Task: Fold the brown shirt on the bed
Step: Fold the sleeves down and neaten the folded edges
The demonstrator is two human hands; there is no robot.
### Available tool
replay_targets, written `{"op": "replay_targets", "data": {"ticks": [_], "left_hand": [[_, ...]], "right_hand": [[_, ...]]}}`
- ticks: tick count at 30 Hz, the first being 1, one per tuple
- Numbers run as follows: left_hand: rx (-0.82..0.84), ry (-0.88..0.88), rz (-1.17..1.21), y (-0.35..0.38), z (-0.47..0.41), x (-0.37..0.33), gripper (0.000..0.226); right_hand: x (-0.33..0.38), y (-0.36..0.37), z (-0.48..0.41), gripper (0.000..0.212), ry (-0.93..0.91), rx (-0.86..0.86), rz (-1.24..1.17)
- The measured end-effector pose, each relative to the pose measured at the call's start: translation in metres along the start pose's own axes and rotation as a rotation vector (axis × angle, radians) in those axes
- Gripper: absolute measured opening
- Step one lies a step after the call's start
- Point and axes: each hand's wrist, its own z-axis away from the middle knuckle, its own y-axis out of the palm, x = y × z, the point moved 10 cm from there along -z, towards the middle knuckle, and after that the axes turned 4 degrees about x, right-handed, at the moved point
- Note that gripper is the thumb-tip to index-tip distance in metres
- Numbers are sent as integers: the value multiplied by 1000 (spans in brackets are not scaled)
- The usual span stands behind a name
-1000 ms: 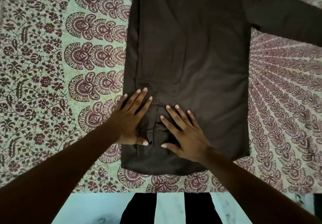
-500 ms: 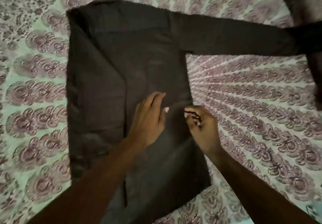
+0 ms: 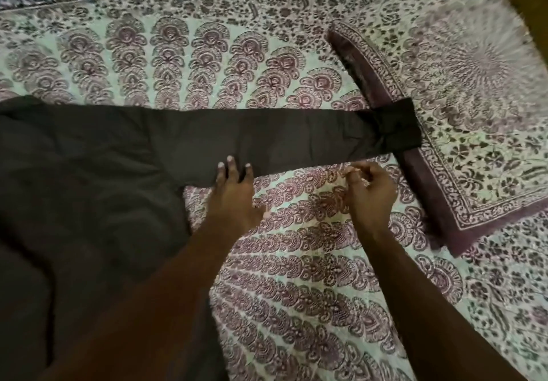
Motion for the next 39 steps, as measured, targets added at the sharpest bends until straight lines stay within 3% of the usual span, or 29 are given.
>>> {"op": "replay_targets", "data": {"ticks": [6,8,11,14,17,19,21,22,24,25,26,28,30,33,36,39], "left_hand": [[12,-28,-71,11,-7,-1,120],[16,-35,-99,10,-7,-2,119],[16,-43,-105,11,-8,-4,118],[33,-38,-118,11,-8,-4,119],[66,-41,-35,6,-10,-3,114],[11,-61,334,-11,-11,7,85],[-84,-149,1012,-33,-1,28,38],[-61,-187,1320,-38,6,34,30],[125,-215,1714,-43,21,40,60],[169,-215,1765,-48,26,48,65],[186,-207,1779,-53,34,60,56],[125,-263,1727,-59,46,97,20],[4,-371,1668,-62,59,145,20],[12,-343,1632,-77,87,203,36],[24,-322,1582,-91,124,256,30],[-48,-341,1516,-106,151,323,32]], "right_hand": [[-54,-14,-69,71,236,-114,49],[-62,-9,-84,76,334,-132,17],[-60,-5,-94,65,386,-208,-161],[-22,-1,-77,48,185,-236,-74],[34,29,-36,36,-177,-78,80],[58,62,0,39,-315,101,126],[73,95,43,46,-413,290,201],[82,110,67,51,-481,373,253],[102,138,116,61,-664,479,383],[109,147,136,64,-738,507,419],[116,156,154,65,-789,533,421],[127,166,183,60,-831,543,314],[135,162,195,44,-754,440,100],[121,164,187,39,-387,181,-69],[102,207,178,56,76,190,-346],[101,252,166,47,375,153,-686]]}}
